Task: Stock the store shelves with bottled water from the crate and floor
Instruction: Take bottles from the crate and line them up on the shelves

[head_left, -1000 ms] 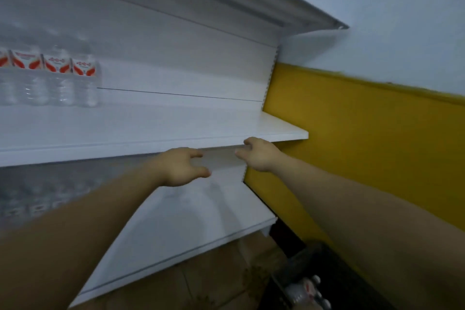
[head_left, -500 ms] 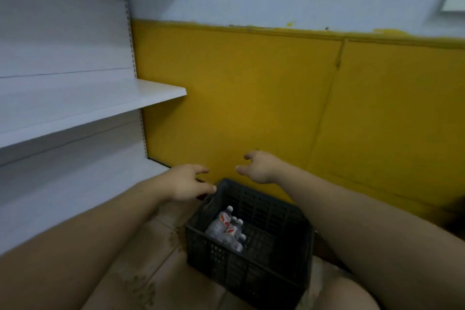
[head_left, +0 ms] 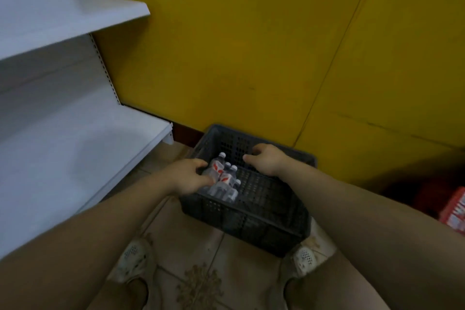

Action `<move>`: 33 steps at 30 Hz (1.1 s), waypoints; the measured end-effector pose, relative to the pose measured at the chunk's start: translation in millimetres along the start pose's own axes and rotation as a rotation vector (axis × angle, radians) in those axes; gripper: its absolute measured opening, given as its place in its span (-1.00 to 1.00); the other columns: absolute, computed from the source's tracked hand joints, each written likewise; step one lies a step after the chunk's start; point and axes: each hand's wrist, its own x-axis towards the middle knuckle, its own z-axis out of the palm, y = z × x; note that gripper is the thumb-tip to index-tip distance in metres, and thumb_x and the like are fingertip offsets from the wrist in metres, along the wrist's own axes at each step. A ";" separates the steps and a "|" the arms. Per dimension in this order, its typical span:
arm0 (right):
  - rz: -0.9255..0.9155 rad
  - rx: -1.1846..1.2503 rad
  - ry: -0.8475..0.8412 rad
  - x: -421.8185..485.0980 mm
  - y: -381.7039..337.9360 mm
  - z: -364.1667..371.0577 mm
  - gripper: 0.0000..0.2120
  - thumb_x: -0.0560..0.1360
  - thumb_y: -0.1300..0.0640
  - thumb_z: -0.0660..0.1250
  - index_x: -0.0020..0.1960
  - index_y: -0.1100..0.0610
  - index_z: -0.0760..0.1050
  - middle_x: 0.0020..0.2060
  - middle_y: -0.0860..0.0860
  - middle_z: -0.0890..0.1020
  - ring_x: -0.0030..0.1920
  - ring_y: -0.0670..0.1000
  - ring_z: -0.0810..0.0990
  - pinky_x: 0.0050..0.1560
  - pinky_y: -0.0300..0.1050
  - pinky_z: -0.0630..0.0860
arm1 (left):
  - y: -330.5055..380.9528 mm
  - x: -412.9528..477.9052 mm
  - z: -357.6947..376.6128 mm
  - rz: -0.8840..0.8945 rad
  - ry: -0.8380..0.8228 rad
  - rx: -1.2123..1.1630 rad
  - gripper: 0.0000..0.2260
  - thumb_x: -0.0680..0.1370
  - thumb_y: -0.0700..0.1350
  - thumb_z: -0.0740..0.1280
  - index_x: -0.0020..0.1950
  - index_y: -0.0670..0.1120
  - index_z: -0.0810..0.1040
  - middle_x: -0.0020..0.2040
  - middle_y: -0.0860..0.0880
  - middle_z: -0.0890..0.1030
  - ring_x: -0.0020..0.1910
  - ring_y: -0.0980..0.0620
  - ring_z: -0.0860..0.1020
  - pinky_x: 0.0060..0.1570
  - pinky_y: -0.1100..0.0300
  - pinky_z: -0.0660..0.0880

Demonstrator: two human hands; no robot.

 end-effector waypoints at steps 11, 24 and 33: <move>0.252 0.304 -0.156 210.0 56.0 80.2 -0.47 0.65 0.01 0.20 0.44 0.36 0.25 0.40 0.30 0.36 0.34 0.26 0.43 0.29 0.17 0.43 | -48.7 212.9 57.5 -0.087 -0.203 -0.040 -0.45 0.59 0.03 0.28 0.53 -0.09 0.20 0.52 -0.10 0.24 0.43 -0.08 0.30 0.24 0.19 0.30; 0.529 0.741 -0.112 367.3 89.0 225.4 -0.32 0.43 -0.15 0.45 0.39 0.23 0.40 0.24 0.20 0.55 0.14 0.21 0.59 0.14 0.10 0.57 | -128.0 329.5 137.2 -0.328 -0.392 -0.178 -0.30 0.52 0.04 0.39 0.55 -0.12 0.14 0.52 -0.08 0.25 0.41 -0.07 0.33 0.14 0.23 0.31; 0.439 1.158 0.232 284.8 73.7 164.2 -0.71 0.44 0.06 0.47 0.06 0.11 0.46 -0.07 0.08 0.62 -0.08 0.12 0.64 0.02 0.12 0.61 | -94.0 288.0 95.5 -0.333 -0.335 -0.697 -0.45 0.53 0.01 0.38 0.48 0.08 0.27 0.29 0.02 0.52 0.11 -0.01 0.56 -0.07 0.07 0.52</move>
